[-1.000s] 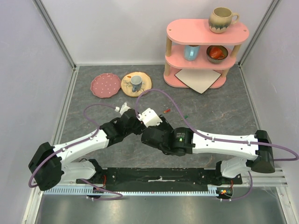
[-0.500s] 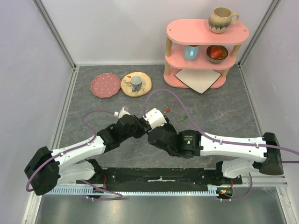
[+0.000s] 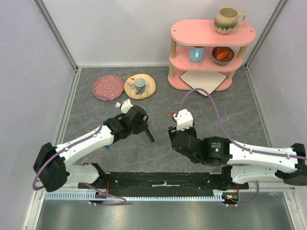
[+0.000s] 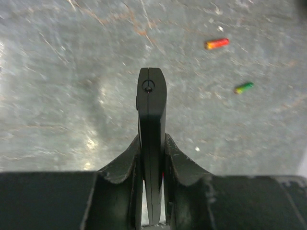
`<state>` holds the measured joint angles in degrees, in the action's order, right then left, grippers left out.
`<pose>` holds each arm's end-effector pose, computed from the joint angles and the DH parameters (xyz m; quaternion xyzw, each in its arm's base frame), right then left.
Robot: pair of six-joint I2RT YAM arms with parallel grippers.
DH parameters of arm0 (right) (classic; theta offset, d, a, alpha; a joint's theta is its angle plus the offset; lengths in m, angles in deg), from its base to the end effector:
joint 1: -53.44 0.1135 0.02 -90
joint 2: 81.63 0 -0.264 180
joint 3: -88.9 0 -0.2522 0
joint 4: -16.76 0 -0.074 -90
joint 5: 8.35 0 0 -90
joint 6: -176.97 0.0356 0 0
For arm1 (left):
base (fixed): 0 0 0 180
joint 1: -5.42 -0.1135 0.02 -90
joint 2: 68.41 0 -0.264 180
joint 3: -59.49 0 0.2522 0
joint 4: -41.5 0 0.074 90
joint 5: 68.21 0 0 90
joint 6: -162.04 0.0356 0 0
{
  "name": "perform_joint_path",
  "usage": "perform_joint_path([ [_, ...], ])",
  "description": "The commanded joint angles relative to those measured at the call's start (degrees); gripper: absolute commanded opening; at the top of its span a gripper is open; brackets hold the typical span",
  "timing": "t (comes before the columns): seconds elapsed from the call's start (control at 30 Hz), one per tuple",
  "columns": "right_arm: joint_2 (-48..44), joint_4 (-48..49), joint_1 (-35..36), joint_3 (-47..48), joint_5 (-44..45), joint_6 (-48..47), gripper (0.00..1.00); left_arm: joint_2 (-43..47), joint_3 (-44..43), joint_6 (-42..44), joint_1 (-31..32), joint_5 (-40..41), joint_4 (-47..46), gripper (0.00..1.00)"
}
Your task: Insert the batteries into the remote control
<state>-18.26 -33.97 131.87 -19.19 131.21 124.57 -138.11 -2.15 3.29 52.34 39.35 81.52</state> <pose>0.0713 0.2130 0.3217 -0.1304 0.8372 0.1091 0.5199 0.1788 -0.1754 0.2454 -0.2284 0.8959 -0.2234 0.3089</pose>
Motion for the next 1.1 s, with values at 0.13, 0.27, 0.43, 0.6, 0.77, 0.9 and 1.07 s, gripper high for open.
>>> perform_joint_path([
  [0.13,-16.86,2.24,0.14,-11.36,6.01,8.37,0.77,-11.85,-13.18,24.35,-2.79,7.13,9.33,0.02],
  [0.27,-24.51,10.32,0.05,-18.50,-0.15,4.41,0.77,-26.50,-25.31,29.81,-2.80,12.04,19.49,0.02],
  [0.43,-25.23,9.11,0.05,-19.39,-1.66,4.23,0.77,-35.68,-35.43,33.50,-2.79,18.11,24.36,0.02],
  [0.6,-23.38,8.85,0.14,-18.95,-2.54,4.05,0.76,-43.24,-40.45,36.14,-2.79,20.85,28.67,0.02],
  [0.77,-23.56,9.02,0.05,-19.56,-2.71,3.79,0.76,-46.23,-40.89,38.86,-2.88,20.76,26.74,0.02],
  [0.9,-25.23,9.02,0.05,-20.53,-2.28,3.44,0.76,-48.17,-42.12,39.39,-2.79,18.83,25.77,0.02],
  [1.07,-28.13,8.23,0.05,-21.15,-1.66,3.35,0.76,-48.79,-41.60,40.71,-2.80,17.51,23.93,0.03],
])
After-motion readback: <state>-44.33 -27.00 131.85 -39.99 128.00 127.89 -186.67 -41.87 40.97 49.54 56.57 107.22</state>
